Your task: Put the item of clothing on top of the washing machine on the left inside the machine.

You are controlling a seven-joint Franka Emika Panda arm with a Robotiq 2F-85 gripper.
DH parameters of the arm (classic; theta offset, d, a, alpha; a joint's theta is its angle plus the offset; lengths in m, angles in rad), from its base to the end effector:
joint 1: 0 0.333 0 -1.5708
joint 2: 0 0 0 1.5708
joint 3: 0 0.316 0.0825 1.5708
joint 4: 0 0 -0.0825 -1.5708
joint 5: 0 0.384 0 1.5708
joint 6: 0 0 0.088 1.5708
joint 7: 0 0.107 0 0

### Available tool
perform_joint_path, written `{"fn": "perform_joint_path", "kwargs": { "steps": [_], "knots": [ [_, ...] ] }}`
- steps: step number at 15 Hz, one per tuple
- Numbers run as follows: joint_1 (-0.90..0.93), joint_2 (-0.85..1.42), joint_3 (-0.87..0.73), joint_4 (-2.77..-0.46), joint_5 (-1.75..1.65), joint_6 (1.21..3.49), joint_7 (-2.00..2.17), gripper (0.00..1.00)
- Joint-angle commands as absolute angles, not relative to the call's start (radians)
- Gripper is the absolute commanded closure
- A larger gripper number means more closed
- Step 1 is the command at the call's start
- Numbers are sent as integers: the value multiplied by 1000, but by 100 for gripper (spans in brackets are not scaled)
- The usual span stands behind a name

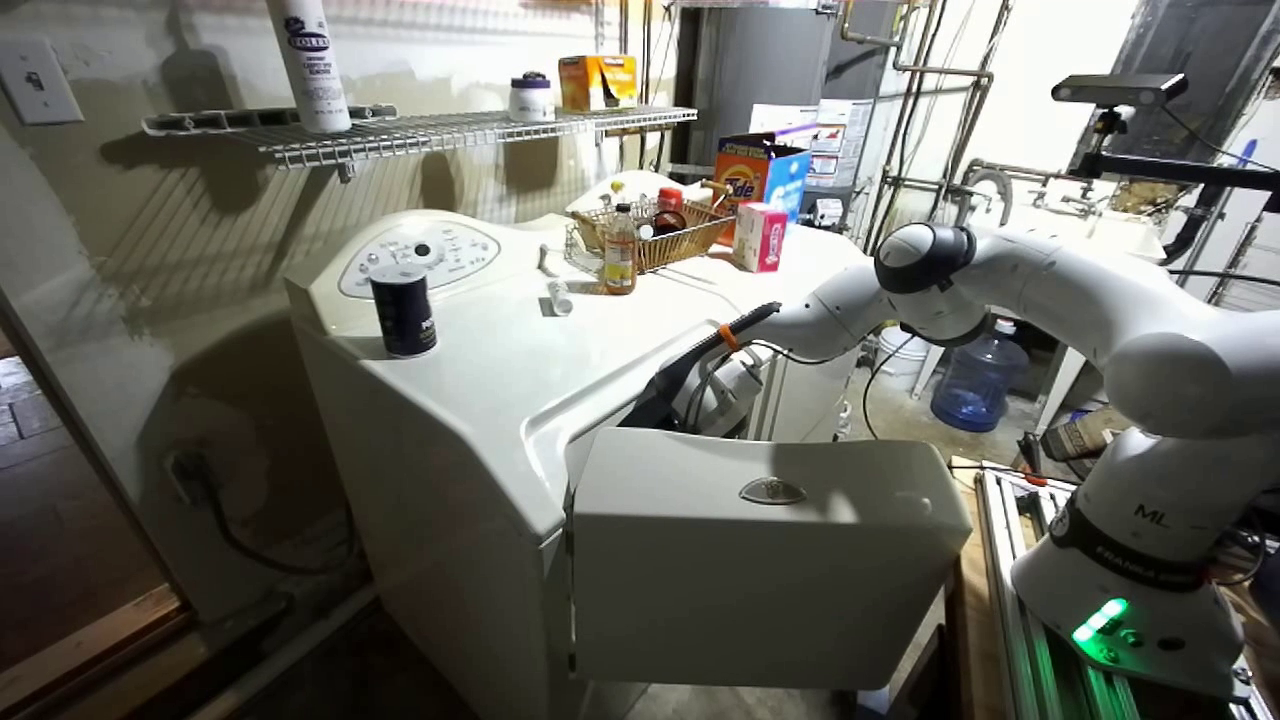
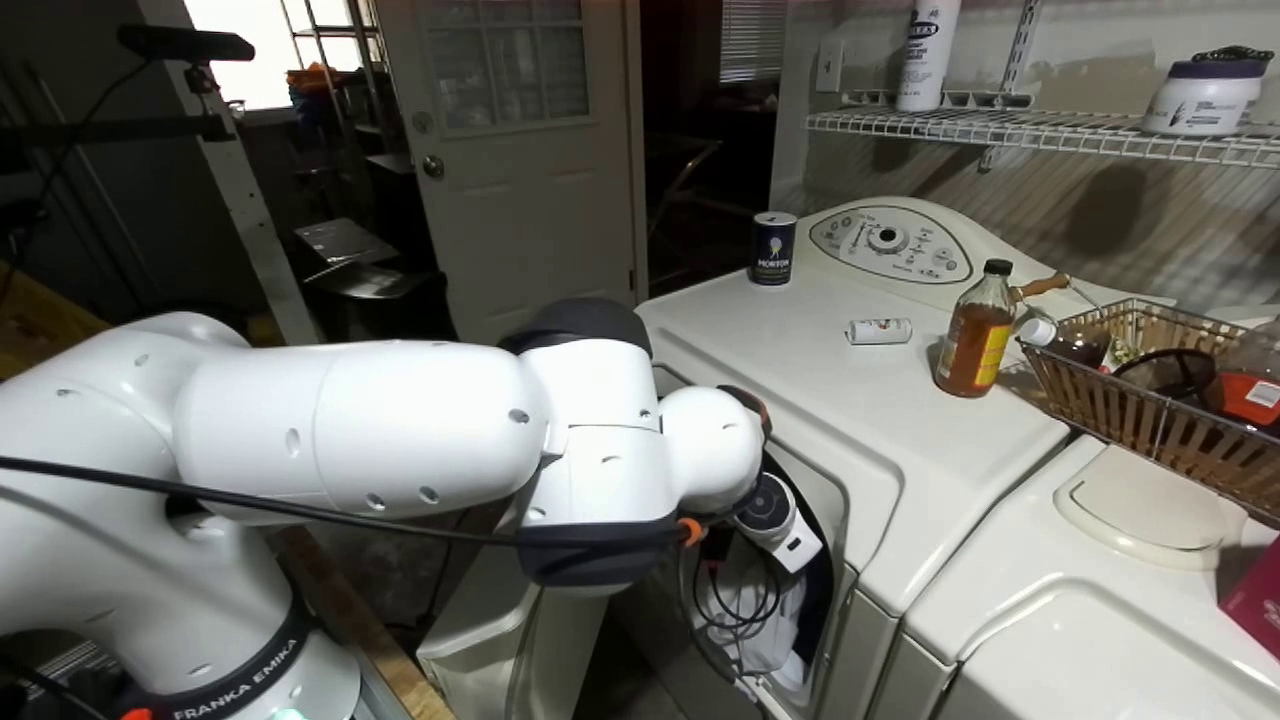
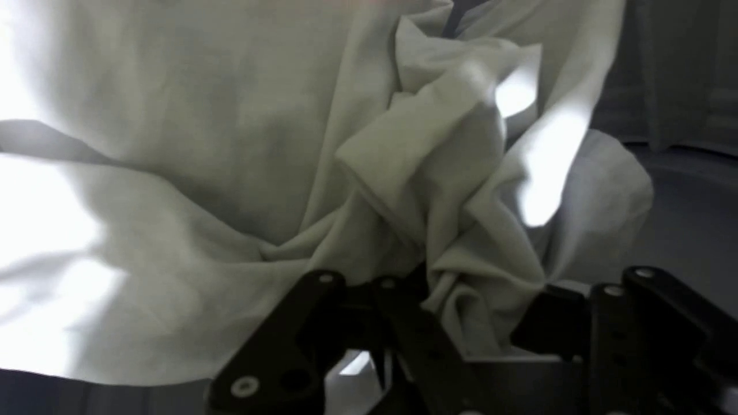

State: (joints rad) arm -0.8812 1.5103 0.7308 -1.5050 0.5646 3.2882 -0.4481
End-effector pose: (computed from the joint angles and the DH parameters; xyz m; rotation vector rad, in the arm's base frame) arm 0.5952 -0.2119 -0.0792 -2.2106 1.2829 -0.6179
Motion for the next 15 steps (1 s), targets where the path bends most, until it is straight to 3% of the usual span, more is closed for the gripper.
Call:
{"fn": "perform_joint_path", "kwargs": {
  "steps": [1,5,11,15],
  "knots": [
    [-929,1510,826,-1491,565,3300,-510,100],
    [-978,1514,901,-1496,557,3277,-565,100],
    [-956,1525,879,-1455,643,3198,-667,100],
    [-904,1522,861,-1345,919,3097,-897,100]
  ]
}}
